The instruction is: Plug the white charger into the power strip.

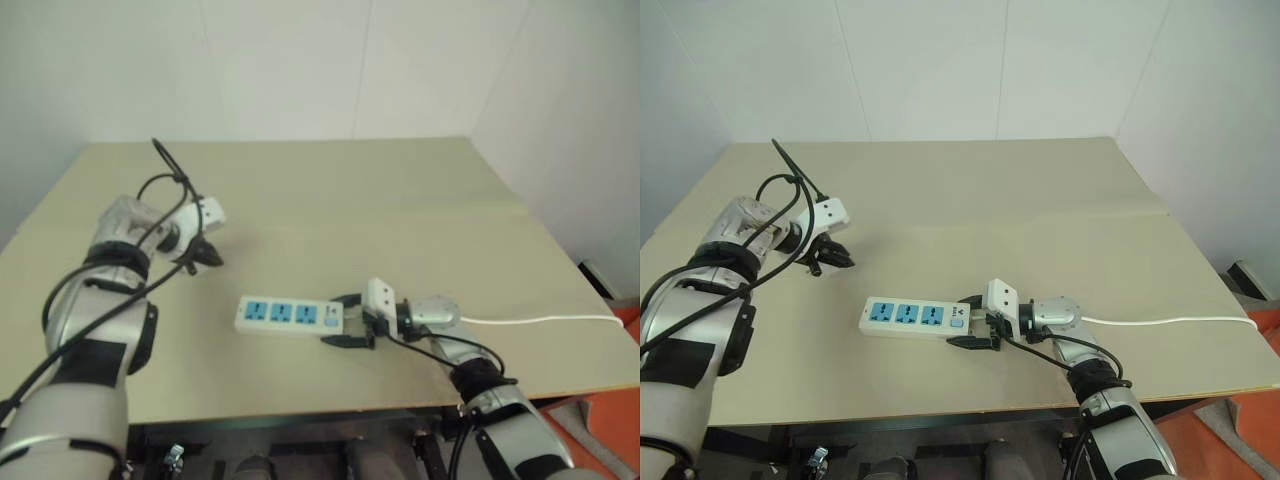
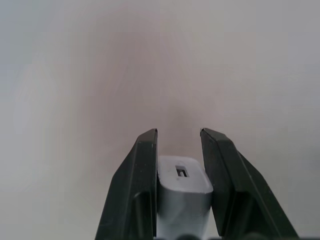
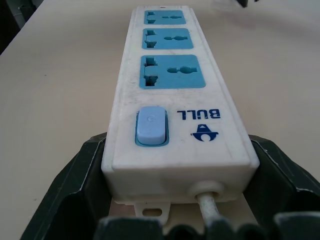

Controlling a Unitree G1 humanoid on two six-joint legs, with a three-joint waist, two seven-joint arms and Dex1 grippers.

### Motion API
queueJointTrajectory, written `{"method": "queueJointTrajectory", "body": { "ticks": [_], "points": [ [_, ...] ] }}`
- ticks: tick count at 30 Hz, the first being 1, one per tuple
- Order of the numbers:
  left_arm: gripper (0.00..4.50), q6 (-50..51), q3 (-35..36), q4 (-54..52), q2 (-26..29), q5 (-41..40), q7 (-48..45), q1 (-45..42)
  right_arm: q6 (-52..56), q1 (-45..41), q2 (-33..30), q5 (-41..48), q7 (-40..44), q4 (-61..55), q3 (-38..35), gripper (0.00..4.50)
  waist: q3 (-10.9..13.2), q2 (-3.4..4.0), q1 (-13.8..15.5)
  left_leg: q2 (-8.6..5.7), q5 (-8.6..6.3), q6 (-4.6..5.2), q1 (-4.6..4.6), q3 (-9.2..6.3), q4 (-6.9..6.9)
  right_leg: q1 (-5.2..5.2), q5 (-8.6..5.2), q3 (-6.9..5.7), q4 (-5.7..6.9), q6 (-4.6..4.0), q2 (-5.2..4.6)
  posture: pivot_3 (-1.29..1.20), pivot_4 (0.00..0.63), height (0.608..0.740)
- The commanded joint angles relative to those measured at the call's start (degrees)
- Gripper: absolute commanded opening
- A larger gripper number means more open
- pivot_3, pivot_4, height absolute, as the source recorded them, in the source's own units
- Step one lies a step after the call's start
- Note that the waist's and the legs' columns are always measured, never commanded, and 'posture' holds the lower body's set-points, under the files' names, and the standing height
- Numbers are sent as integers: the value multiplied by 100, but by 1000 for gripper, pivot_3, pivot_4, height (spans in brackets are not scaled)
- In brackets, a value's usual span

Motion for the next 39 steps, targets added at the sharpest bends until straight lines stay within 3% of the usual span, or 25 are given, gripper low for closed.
{"method": "queueJointTrajectory", "body": {
  "ticks": [1, 5, 9, 17, 24, 39],
  "points": [
    [1023, -799, 695, -419, 70, -821, -422, -54, 41, 66, -80, -175, -124, 169, -28, 3410, 0, 0, 1, 0, 0, 0, 0, 0, 0, 0, 0, 0, 0, 0, 0, 0, 150, 740],
    [1023, -1501, 1642, -826, -166, -1963, -950, 368, 36, 76, -85, -180, -85, 169, -7, 3410, -1, -1, 2, 0, 0, 0, 3, 3, 0, 0, 6, 0, 3, -10, -4, 0, 150, 740],
    [1023, -833, 2181, -1581, -453, -2986, -1792, 658, 28, 116, -86, -202, -48, 142, 38, 3410, -2, -1, -1, -1, 0, 0, 4, 1, 3, 1, 9, -1, 9, -14, -5, 0, 150, 740],
    [1023, 600, 1920, -4517, -1062, -4085, -2032, 2223, 42, 131, -84, -221, -47, 134, 66, 3410, -5, -1, -4, -1, 0, 0, 7, -1, 5, 5, 14, 1, 11, -24, -6, 0, 150, 740],
    [1023, 849, 1517, -5526, -1347, -4358, -1967, 3135, 103, 155, -110, -230, -62, 43, 82, 3410, -6, -3, 0, -1, 0, 0, 10, 0, 6, 6, 16, 2, 9, -27, -5, 0, 150, 740],
    [1023, 483, 1145, -5342, -1893, -4351, -1671, 3360, 246, 239, -115, -238, -140, -171, 131, 3410, -7, -4, 5, -2, 0, 0, 12, 1, 5, 11, 13, 2, 3, -23, -5, 0, 150, 740]
  ]
}}
